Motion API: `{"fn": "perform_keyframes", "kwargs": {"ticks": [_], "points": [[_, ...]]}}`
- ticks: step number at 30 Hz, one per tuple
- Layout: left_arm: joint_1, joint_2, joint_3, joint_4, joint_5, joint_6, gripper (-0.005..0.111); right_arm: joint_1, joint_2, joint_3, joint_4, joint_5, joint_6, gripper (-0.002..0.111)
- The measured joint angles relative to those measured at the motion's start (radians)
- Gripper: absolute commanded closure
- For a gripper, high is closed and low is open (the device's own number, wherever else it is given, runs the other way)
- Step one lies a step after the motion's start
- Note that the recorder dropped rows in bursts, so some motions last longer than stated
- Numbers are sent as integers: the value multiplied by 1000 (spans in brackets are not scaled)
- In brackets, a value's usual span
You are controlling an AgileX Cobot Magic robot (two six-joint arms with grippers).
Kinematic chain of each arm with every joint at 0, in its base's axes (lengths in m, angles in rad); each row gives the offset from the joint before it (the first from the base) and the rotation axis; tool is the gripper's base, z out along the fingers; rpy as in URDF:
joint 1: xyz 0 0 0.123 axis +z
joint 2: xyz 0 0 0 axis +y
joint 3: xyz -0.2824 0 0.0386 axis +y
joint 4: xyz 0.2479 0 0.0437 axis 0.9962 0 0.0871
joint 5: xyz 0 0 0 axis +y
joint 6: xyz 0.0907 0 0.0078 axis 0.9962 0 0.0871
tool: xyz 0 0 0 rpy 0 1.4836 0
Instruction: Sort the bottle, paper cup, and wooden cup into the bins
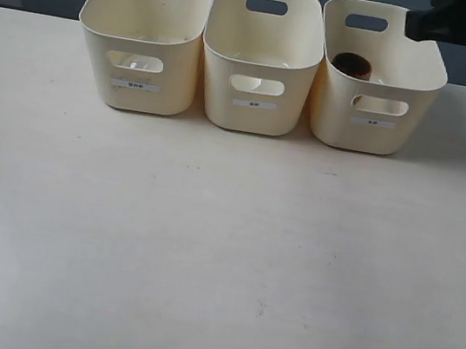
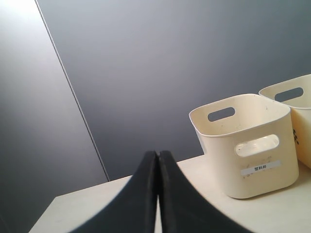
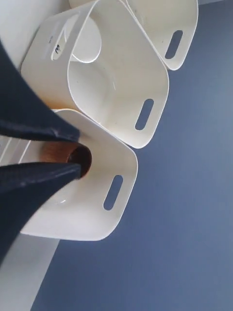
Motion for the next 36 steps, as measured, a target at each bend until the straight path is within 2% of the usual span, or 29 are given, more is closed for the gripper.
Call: {"fn": "perform_keyframes", "kwargs": {"ticks": [10, 17, 24, 36], "points": [[0, 0, 0, 0, 0, 0, 107, 0, -348, 241, 43, 13, 6, 91], [0, 0, 0, 0, 0, 0, 107, 0, -577, 369, 175, 21, 6, 91], [0, 0, 0, 0, 0, 0, 107, 0, -829, 492, 217, 22, 18, 91], [0, 0, 0, 0, 0, 0, 107, 0, -1070, 662, 243, 25, 30, 91]]}}
